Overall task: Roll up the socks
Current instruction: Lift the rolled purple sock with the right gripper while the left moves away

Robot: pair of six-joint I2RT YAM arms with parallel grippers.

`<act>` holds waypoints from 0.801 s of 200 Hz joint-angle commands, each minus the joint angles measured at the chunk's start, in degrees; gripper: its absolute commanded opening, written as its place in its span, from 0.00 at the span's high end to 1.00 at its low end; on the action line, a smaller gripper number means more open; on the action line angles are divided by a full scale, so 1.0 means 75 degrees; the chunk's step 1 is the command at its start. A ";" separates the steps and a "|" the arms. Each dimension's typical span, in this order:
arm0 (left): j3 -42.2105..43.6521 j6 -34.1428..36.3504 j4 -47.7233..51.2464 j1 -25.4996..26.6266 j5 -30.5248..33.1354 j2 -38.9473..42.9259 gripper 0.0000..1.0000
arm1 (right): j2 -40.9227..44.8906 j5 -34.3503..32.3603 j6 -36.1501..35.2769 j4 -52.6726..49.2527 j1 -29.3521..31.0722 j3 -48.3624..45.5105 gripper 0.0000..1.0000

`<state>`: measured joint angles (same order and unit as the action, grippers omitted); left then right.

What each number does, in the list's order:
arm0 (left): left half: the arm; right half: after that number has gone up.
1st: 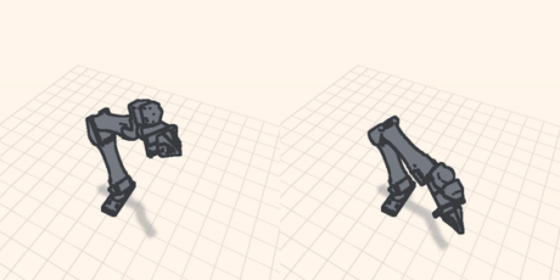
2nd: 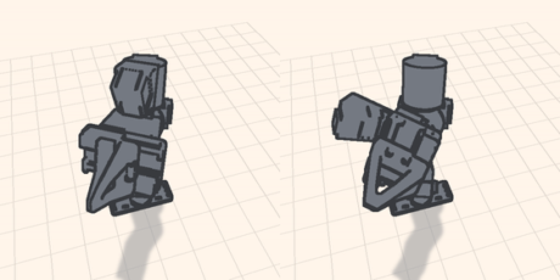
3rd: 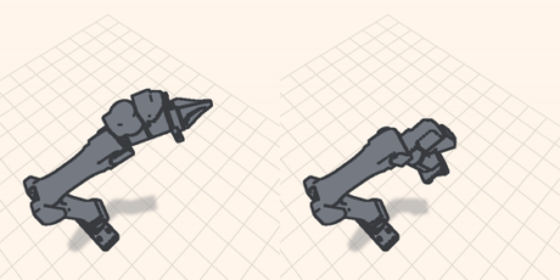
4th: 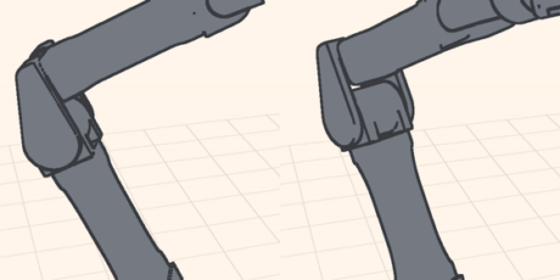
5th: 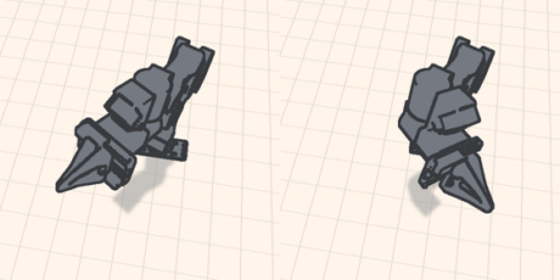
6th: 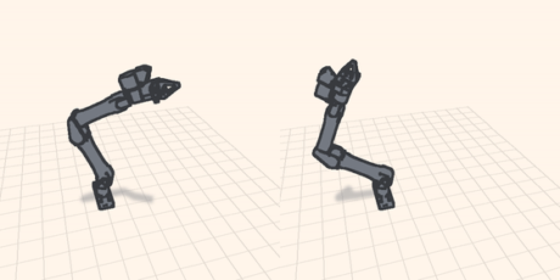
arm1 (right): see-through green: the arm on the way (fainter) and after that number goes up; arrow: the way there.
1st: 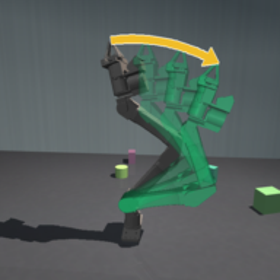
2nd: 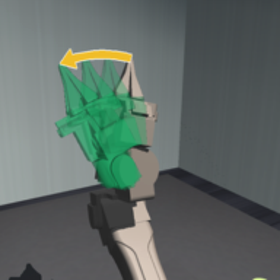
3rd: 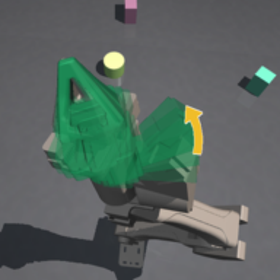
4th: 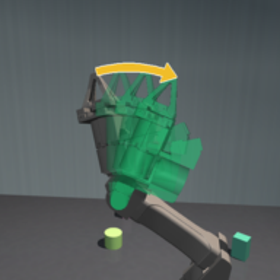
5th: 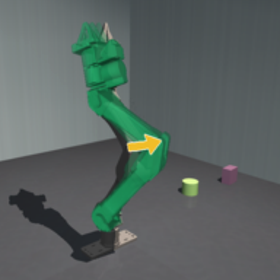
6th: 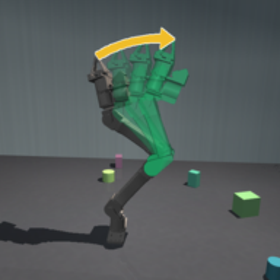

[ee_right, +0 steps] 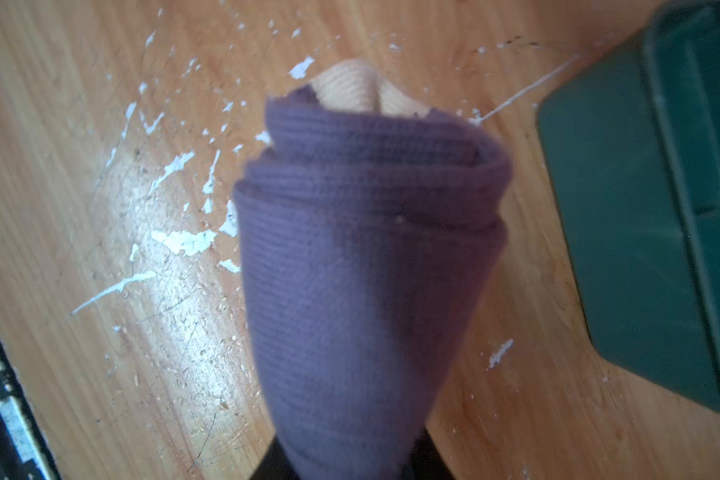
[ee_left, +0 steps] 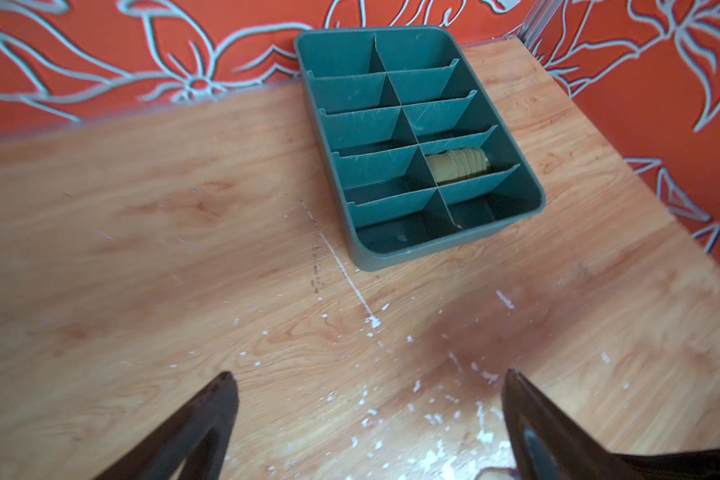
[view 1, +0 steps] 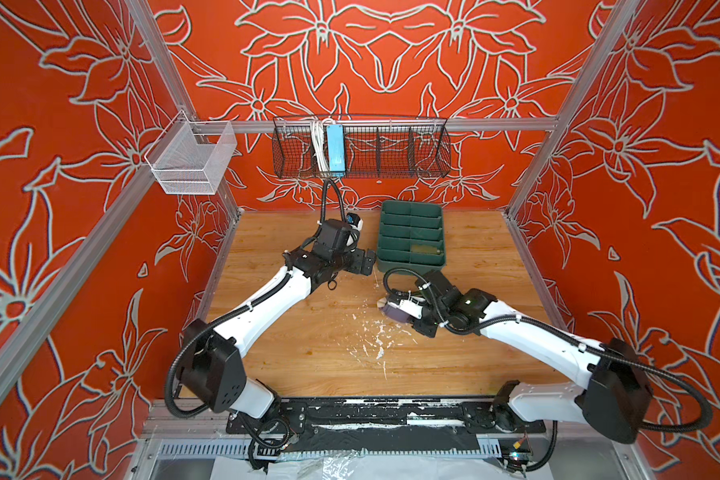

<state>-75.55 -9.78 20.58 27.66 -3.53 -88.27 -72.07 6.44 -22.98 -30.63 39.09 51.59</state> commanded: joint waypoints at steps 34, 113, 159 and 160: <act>-0.1756 -0.1375 -0.0239 -0.0500 -0.1553 -0.2264 0.02 | 0.0460 -0.0392 0.1758 0.0787 -0.2387 0.0805 1.00; -0.3861 -0.0941 0.0261 -0.0372 -0.1267 -0.4794 0.34 | -0.0688 -0.0691 0.2161 0.1021 -0.3284 0.1738 1.00; -0.5121 -0.0418 0.1063 -0.0110 -0.0882 -0.5777 0.72 | -0.0958 -0.0532 0.1933 0.1098 -0.3290 0.1640 1.00; -0.5141 -0.0401 0.1076 -0.0100 -0.0862 -0.5787 0.72 | -0.0965 -0.0525 0.1924 0.1097 -0.3290 0.1646 1.00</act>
<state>-110.04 -14.94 24.84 25.23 -12.01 -128.64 -77.87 2.00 -8.34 -24.05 14.33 64.47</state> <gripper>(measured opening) 0.312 0.256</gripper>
